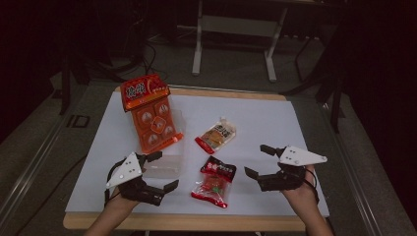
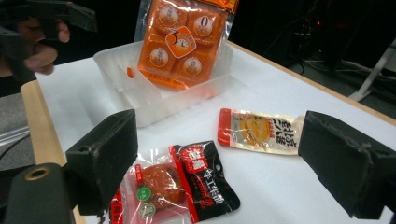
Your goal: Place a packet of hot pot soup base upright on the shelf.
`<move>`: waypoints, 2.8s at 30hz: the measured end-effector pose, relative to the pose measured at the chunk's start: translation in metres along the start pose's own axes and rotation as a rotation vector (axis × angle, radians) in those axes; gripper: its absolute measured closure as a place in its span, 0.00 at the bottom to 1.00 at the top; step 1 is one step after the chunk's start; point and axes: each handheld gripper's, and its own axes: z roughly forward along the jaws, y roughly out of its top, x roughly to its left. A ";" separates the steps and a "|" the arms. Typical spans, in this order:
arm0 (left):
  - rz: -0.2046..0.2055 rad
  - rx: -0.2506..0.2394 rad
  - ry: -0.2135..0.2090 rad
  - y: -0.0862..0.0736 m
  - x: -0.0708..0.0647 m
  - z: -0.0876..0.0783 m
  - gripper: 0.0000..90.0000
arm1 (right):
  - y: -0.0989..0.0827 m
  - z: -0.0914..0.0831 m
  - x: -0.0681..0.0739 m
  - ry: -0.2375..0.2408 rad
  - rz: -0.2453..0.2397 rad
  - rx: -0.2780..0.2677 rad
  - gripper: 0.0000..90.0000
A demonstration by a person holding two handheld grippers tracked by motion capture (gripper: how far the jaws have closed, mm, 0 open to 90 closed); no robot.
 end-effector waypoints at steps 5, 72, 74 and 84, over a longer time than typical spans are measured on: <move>0.003 0.027 -0.004 -0.007 -0.006 0.003 0.01 | -0.004 0.008 -0.003 0.021 0.037 0.010 0.12; -0.004 0.091 -0.036 -0.037 -0.015 0.014 0.01 | -0.075 0.136 -0.006 0.137 0.028 0.449 0.96; 0.000 0.093 -0.033 -0.036 -0.015 0.014 0.01 | -0.075 0.136 -0.004 0.132 0.017 0.448 0.97; -0.032 0.085 -0.024 -0.035 -0.010 0.012 0.02 | -0.061 0.122 0.003 0.145 -0.008 0.419 0.99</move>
